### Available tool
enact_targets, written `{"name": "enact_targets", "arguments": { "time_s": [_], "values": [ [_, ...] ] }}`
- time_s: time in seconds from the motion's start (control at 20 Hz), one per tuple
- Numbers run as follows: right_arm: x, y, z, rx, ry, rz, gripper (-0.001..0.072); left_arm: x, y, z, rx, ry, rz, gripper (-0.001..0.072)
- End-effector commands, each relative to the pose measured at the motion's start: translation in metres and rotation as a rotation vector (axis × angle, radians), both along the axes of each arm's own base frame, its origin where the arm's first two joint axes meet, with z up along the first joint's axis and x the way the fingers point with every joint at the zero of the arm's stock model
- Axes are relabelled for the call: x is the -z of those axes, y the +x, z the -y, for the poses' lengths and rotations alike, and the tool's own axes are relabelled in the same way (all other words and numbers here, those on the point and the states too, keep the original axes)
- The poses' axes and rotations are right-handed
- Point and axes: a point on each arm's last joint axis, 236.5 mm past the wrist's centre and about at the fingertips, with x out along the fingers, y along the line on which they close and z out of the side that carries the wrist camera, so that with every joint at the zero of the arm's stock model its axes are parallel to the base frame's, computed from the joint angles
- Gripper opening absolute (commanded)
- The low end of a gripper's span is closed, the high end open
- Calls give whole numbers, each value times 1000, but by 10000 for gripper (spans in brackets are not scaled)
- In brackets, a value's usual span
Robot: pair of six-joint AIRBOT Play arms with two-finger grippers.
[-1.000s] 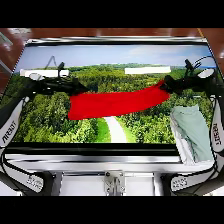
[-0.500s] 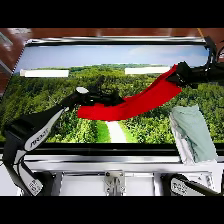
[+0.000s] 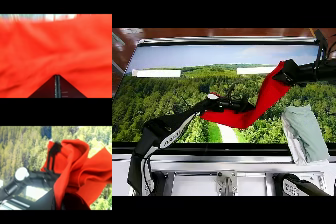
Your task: Fold the shirts.
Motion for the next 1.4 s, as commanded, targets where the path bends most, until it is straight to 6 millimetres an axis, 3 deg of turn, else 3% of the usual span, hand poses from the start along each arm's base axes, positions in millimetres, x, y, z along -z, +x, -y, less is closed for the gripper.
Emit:
{"name": "enact_targets", "arguments": {
  "time_s": [0.0,0.15,0.3,0.45,0.6,0.65,0.7,0.75,0.85,0.95,1.0,1.1,1.2,1.25,1.35],
  "values": [
    [3,7,-15,13,-46,26,61,-28,61,-55,-114,-9,60,46],
    [9,9,-52,-46,-39,41,61,-72,115,-164,-204,120,205,46],
    [35,8,-110,-151,-33,17,61,-144,134,-273,-315,260,376,45],
    [84,5,-187,-246,-10,-35,62,-241,121,-352,-451,296,556,46],
    [152,7,-254,-224,29,-119,105,-326,82,-395,-547,308,716,47],
    [176,7,-275,-203,55,-150,341,-345,67,-401,-557,314,755,47],
    [194,3,-290,-191,90,-198,625,-360,52,-403,-558,322,789,48],
    [209,-3,-298,-185,116,-253,681,-369,40,-404,-551,331,812,48],
    [221,-8,-286,-203,90,-307,681,-378,20,-400,-520,349,840,48],
    [218,-1,-246,-218,6,-307,681,-378,9,-395,-484,350,843,48],
    [213,2,-219,-223,-49,-311,681,-376,7,-393,-472,351,838,49],
    [209,6,-145,-202,-203,-341,681,-372,8,-394,-468,364,834,49],
    [215,-7,-60,-178,-376,-456,681,-366,11,-399,-469,401,832,49],
    [223,-20,-28,-196,-433,-526,681,-364,11,-400,-469,412,830,49],
    [248,-45,-5,-207,-413,-627,681,-361,11,-402,-465,431,828,49]
  ]
}}
